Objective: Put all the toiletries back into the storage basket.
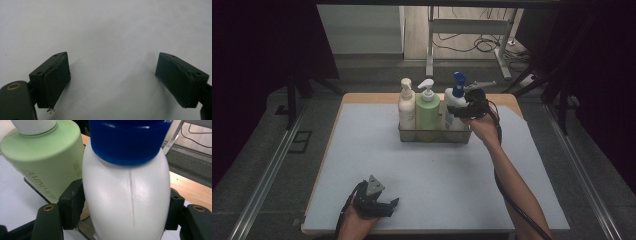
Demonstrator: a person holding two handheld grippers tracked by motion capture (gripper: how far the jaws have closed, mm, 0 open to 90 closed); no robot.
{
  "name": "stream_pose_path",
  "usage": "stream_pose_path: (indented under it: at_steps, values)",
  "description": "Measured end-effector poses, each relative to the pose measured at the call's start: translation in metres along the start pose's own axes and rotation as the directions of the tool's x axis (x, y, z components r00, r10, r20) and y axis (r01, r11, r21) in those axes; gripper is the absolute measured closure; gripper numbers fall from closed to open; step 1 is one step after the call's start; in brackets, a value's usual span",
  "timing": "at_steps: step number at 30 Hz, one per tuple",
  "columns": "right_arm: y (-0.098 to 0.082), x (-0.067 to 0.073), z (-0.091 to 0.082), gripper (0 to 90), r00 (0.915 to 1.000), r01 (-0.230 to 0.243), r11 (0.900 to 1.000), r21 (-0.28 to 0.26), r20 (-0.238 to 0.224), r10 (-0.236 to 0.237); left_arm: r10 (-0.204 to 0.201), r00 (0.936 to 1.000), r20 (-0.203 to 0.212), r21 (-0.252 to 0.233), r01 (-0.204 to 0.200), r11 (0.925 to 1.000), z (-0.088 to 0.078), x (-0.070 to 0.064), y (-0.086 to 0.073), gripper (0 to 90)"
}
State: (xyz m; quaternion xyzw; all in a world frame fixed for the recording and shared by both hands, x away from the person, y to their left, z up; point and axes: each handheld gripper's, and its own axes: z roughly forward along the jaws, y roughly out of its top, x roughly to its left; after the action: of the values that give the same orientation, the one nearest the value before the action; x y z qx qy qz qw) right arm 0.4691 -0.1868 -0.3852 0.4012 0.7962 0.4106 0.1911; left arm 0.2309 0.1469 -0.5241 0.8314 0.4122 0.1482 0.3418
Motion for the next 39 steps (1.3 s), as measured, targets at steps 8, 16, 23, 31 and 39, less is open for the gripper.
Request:
stream_pose_path:
  at_steps: [8, 16, 23, 31, 39]
  values:
    - [-0.007, -0.001, -0.010, 32.3, 0.9999, 0.012, 1.000, -0.008, -0.007, -0.012, 0.000, 1.0000, 0.000, 0.000, 0.000, 1.0000, 0.000, 0.000, 0.000, 12.2]
    - [-0.019, -0.003, -0.024, 33.1, 0.9993, 0.007, 1.000, -0.017, -0.036, -0.008, 0.001, 1.0000, 0.000, 0.000, -0.001, 1.0000, 0.000, 0.000, 0.000, 12.2]
    - [-0.029, -0.007, -0.038, 37.1, 0.9977, -0.015, 1.000, -0.022, -0.066, 0.013, -0.002, 1.0000, 0.001, -0.002, 0.002, 1.0000, 0.000, 0.000, 0.000, 12.2]
    - [-0.040, -0.012, -0.051, 44.2, 0.9987, -0.018, 1.000, -0.019, -0.048, 0.017, -0.001, 1.0000, 0.000, -0.002, 0.001, 1.0000, 0.000, 0.000, 0.000, 12.2]
    - [-0.050, -0.023, -0.059, 56.0, 0.9993, -0.030, 0.999, -0.010, -0.023, 0.030, -0.001, 1.0000, 0.000, -0.002, 0.001, 1.0000, 0.000, 0.000, 0.000, 12.2]
